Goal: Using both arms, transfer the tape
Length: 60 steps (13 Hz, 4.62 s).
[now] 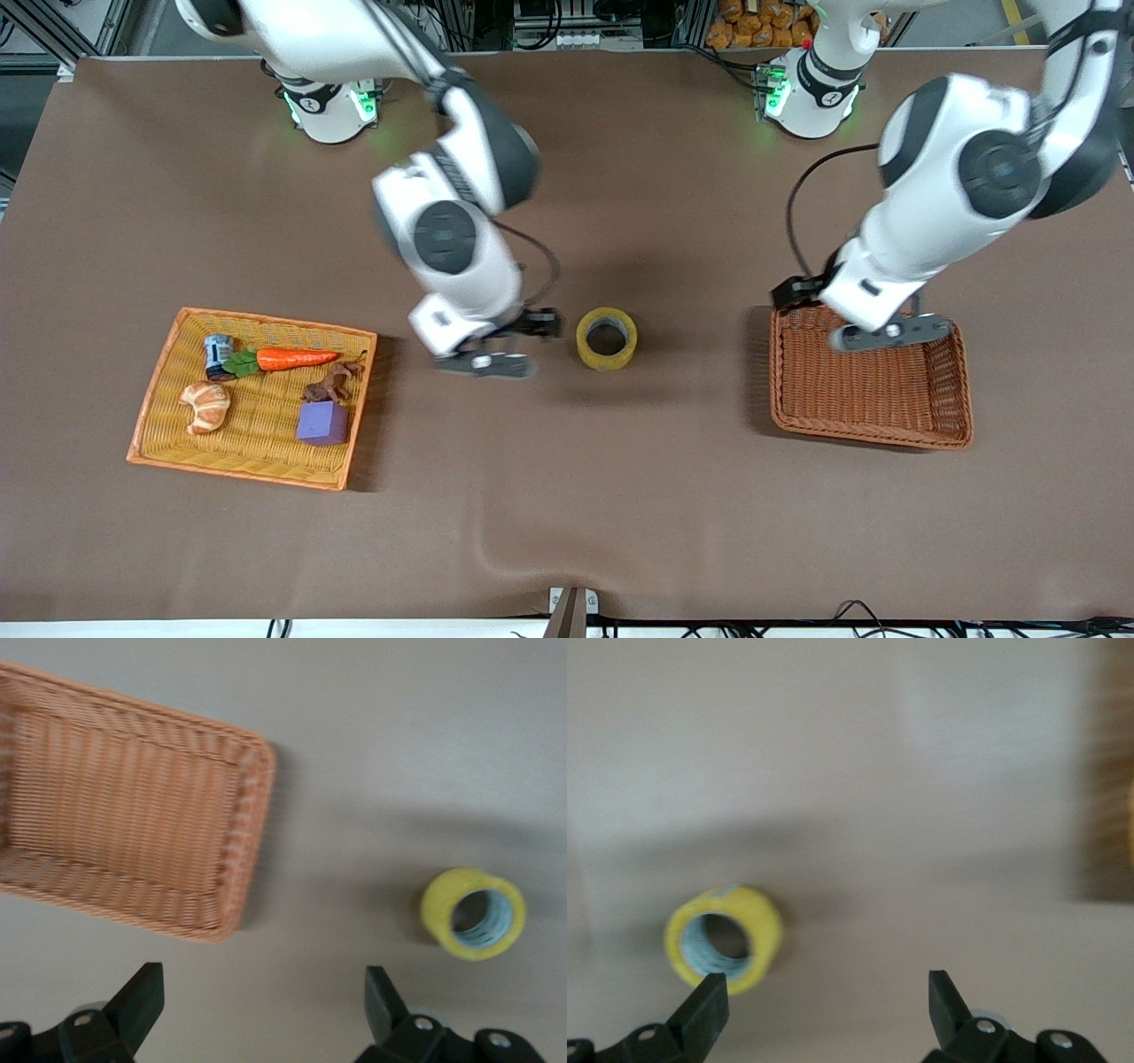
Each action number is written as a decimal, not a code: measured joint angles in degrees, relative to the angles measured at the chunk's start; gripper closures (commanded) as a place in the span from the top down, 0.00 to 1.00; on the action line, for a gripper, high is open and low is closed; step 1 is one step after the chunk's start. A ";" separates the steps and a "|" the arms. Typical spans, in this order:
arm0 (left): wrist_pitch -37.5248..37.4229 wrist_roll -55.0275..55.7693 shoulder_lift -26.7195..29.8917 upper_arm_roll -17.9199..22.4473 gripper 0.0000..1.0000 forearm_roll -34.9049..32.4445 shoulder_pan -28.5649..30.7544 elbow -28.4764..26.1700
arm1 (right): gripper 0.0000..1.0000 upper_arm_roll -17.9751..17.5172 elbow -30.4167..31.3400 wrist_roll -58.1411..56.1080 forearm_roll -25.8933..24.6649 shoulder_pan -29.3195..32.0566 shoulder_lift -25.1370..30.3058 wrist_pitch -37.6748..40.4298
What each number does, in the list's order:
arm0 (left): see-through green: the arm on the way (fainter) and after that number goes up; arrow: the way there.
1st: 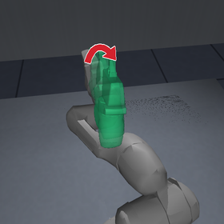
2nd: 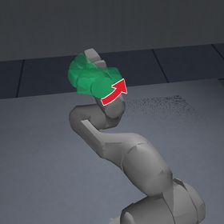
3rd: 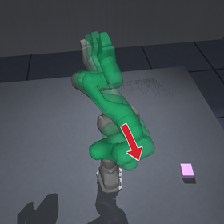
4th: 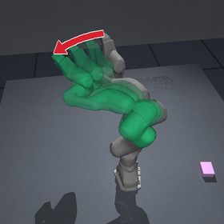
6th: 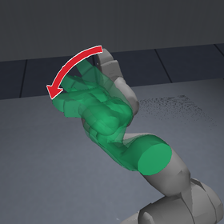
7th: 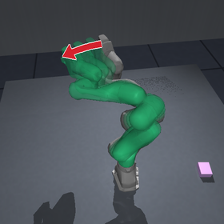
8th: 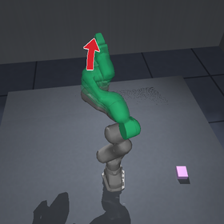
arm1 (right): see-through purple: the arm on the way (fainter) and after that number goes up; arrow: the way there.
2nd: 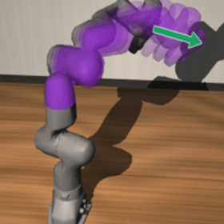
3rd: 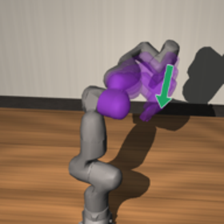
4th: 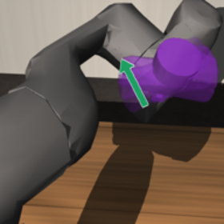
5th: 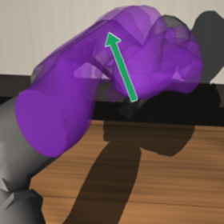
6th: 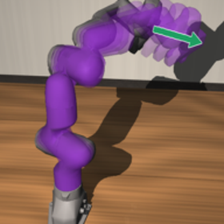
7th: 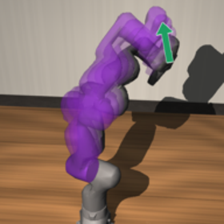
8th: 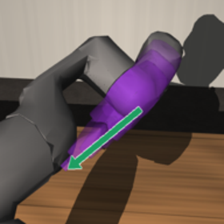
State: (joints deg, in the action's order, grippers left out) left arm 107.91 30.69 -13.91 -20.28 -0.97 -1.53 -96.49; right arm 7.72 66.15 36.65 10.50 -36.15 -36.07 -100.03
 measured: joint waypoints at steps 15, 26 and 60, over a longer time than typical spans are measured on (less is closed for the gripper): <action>26.95 15.63 -23.70 -0.50 1.00 -0.80 -15.14 -0.48 | 1.00 1.49 24.16 -40.22 -6.86 30.97 30.63 7.13; 27.35 15.66 -26.64 -0.18 0.00 -2.07 -15.58 -1.20 | 1.00 0.18 33.70 -46.02 -9.74 34.68 39.19 1.08; -16.09 -19.51 -1.01 -2.13 1.00 -4.95 20.92 18.57 | 1.00 1.93 28.02 -44.64 -9.39 34.20 35.77 7.48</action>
State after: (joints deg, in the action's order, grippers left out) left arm 91.82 11.18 -14.92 -22.41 -5.91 19.39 -77.92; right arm 9.65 94.17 -7.99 1.11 -1.95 -0.29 -92.55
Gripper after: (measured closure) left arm 0.000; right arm 0.000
